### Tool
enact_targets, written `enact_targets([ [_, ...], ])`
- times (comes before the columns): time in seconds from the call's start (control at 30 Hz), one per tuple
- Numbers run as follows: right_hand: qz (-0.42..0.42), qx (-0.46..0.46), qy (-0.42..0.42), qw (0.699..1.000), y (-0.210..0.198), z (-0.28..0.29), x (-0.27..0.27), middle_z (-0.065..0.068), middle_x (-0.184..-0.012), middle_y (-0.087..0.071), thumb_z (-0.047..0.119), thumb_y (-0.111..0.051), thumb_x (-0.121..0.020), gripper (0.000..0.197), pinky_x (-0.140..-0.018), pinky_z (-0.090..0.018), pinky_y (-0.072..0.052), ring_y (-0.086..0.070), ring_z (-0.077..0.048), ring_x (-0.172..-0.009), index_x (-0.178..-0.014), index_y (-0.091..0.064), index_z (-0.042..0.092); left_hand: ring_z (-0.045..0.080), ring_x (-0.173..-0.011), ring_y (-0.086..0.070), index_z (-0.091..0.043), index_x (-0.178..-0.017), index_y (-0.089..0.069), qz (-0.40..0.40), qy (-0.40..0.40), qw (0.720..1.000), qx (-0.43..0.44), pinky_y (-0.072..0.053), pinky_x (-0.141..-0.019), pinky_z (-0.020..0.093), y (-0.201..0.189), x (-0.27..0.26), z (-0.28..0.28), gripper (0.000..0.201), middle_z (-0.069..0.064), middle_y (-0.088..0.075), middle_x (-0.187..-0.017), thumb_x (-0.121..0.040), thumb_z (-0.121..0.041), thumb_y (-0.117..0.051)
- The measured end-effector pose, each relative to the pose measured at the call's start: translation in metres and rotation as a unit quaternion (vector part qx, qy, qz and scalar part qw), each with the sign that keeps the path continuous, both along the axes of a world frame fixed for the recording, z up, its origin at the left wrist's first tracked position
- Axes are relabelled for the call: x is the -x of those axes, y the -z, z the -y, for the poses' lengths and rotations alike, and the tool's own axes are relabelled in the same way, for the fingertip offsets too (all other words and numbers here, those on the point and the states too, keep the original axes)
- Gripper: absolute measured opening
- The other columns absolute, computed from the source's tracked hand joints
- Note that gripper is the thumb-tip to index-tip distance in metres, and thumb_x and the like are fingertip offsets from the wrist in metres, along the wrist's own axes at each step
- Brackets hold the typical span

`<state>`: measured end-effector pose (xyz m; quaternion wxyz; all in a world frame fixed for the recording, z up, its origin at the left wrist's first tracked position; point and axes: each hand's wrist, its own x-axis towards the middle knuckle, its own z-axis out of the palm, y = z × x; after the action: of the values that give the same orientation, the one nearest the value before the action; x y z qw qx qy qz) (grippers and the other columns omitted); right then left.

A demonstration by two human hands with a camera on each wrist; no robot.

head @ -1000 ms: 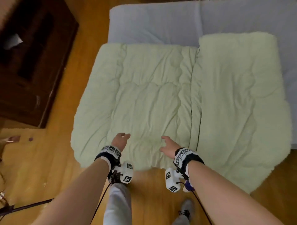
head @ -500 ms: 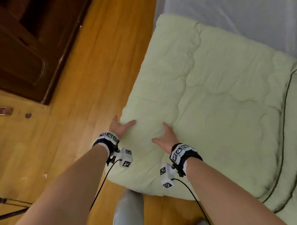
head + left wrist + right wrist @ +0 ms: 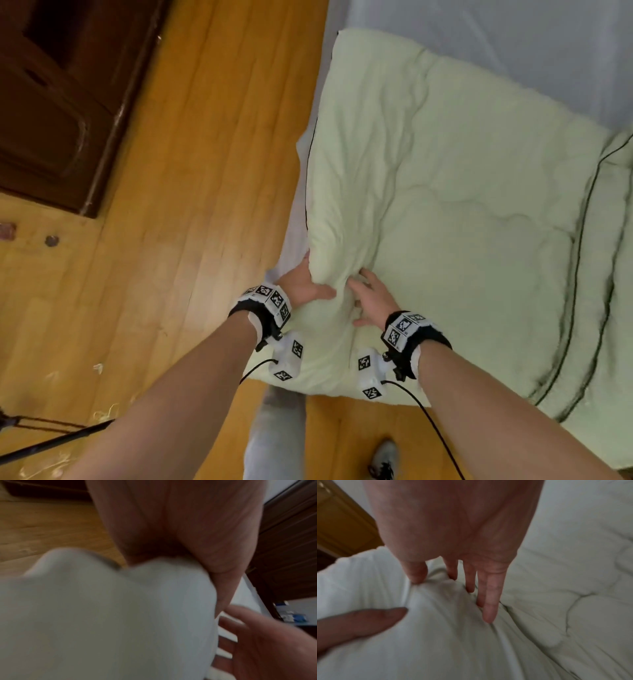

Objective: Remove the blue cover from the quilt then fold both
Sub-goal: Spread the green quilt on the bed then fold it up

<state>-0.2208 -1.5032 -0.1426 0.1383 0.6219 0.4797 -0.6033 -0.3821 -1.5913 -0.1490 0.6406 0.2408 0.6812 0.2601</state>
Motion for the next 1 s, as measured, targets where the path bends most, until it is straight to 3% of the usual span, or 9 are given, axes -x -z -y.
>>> enact_targets([
  [0.13, -0.044, -0.011, 0.051, 0.998, -0.075, -0.017, -0.035, -0.001, -0.139, -0.049, 0.078, -0.064, -0.07, 0.094, -0.073, -0.045, -0.062, -0.056, -0.025, -0.118, -0.147, -0.031, 0.033, 0.015, -0.127, -0.05, -0.032, -0.151, -0.018, -0.017, 0.126, 0.991, -0.035, -0.039, -0.109, 0.039, -0.05, -0.051, -0.021, 0.112, -0.008, -0.05, -0.139, -0.059, -0.037, -0.081],
  [0.27, -0.041, 0.009, 0.023, 0.999, -0.142, -0.042, -0.109, -0.001, -0.132, -0.052, 0.087, -0.068, -0.054, 0.098, -0.07, -0.037, -0.059, -0.065, -0.029, -0.104, -0.13, -0.035, 0.035, 0.02, -0.14, -0.033, -0.013, -0.153, -0.019, -0.094, 0.213, 0.969, -0.086, -0.022, -0.113, 0.026, -0.116, -0.138, -0.049, 0.108, 0.001, -0.038, -0.15, -0.066, -0.033, -0.081],
  [0.33, -0.029, -0.006, 0.034, 0.999, -0.157, -0.056, -0.16, -0.002, -0.135, -0.053, 0.084, -0.075, -0.047, 0.107, -0.075, -0.042, -0.057, -0.066, -0.032, -0.104, -0.132, -0.04, 0.03, 0.023, -0.137, -0.038, -0.013, -0.151, -0.022, -0.073, 0.236, 0.965, -0.085, -0.028, -0.115, 0.034, -0.147, -0.191, -0.062, 0.105, 0.005, -0.04, -0.149, -0.066, -0.028, -0.082],
  [0.43, -0.08, -0.066, 0.106, 0.989, -0.174, -0.074, -0.251, -0.009, -0.112, -0.071, 0.054, -0.08, -0.071, 0.067, -0.083, -0.049, -0.058, -0.071, -0.028, -0.095, -0.119, -0.061, 0.011, 0.02, -0.101, -0.061, -0.04, -0.146, -0.022, 0.051, 0.198, 0.978, -0.042, -0.054, -0.084, 0.029, -0.185, -0.267, -0.078, 0.093, 0.005, -0.062, -0.118, -0.078, 0.001, -0.072],
  [0.5, -0.098, -0.105, 0.11, 0.984, -0.187, -0.086, -0.316, -0.009, -0.099, -0.074, 0.035, -0.075, -0.082, 0.036, -0.087, -0.045, -0.057, -0.071, -0.026, -0.09, -0.109, -0.069, 0.012, 0.019, -0.101, -0.064, -0.05, -0.138, -0.03, 0.106, 0.178, 0.978, 0.011, -0.055, -0.086, 0.03, -0.215, -0.316, -0.089, 0.087, 0.008, -0.068, -0.118, -0.085, 0.012, -0.06],
  [0.63, -0.072, -0.184, 0.098, 0.975, -0.213, -0.112, -0.434, -0.005, -0.101, -0.07, 0.032, -0.074, -0.085, 0.032, -0.076, -0.028, -0.051, -0.065, -0.022, -0.09, -0.106, -0.065, 0.01, 0.024, -0.092, -0.066, -0.015, -0.136, -0.048, -0.008, 0.117, 0.992, 0.035, -0.054, -0.091, 0.048, -0.255, -0.394, -0.135, 0.05, 0.015, -0.067, -0.11, -0.09, -0.015, -0.067],
  [0.83, -0.074, -0.234, 0.102, 0.964, -0.258, -0.163, -0.591, -0.004, -0.101, -0.071, 0.023, -0.071, -0.087, 0.02, -0.087, -0.034, -0.053, -0.067, -0.025, -0.097, -0.104, -0.067, 0.015, 0.028, -0.102, -0.062, -0.024, -0.139, -0.04, -0.091, 0.021, 0.995, 0.029, -0.06, -0.067, 0.045, -0.307, -0.491, -0.24, 0.107, 0.007, -0.047, -0.13, -0.056, -0.09, -0.059],
  [0.9, -0.08, -0.229, 0.097, 0.965, -0.267, -0.185, -0.634, -0.006, -0.106, -0.071, 0.02, -0.071, -0.087, 0.026, -0.091, -0.036, -0.053, -0.067, -0.026, -0.1, -0.111, -0.068, 0.012, 0.026, -0.106, -0.06, -0.025, -0.134, -0.044, -0.077, -0.003, 0.997, 0.011, -0.06, -0.072, 0.043, -0.31, -0.532, -0.284, 0.105, 0.003, -0.048, -0.126, -0.054, -0.092, -0.058],
  [1.0, -0.085, -0.208, 0.13, 0.966, -0.277, -0.214, -0.696, -0.002, -0.105, -0.071, 0.021, -0.072, -0.088, 0.029, -0.085, -0.028, -0.053, -0.067, -0.019, -0.096, -0.115, -0.067, 0.01, 0.031, -0.111, -0.057, -0.005, -0.133, -0.043, -0.091, -0.079, 0.99, -0.076, -0.056, -0.082, 0.041, -0.304, -0.604, -0.359, 0.081, 0.01, -0.054, -0.123, -0.077, -0.059, -0.065],
])
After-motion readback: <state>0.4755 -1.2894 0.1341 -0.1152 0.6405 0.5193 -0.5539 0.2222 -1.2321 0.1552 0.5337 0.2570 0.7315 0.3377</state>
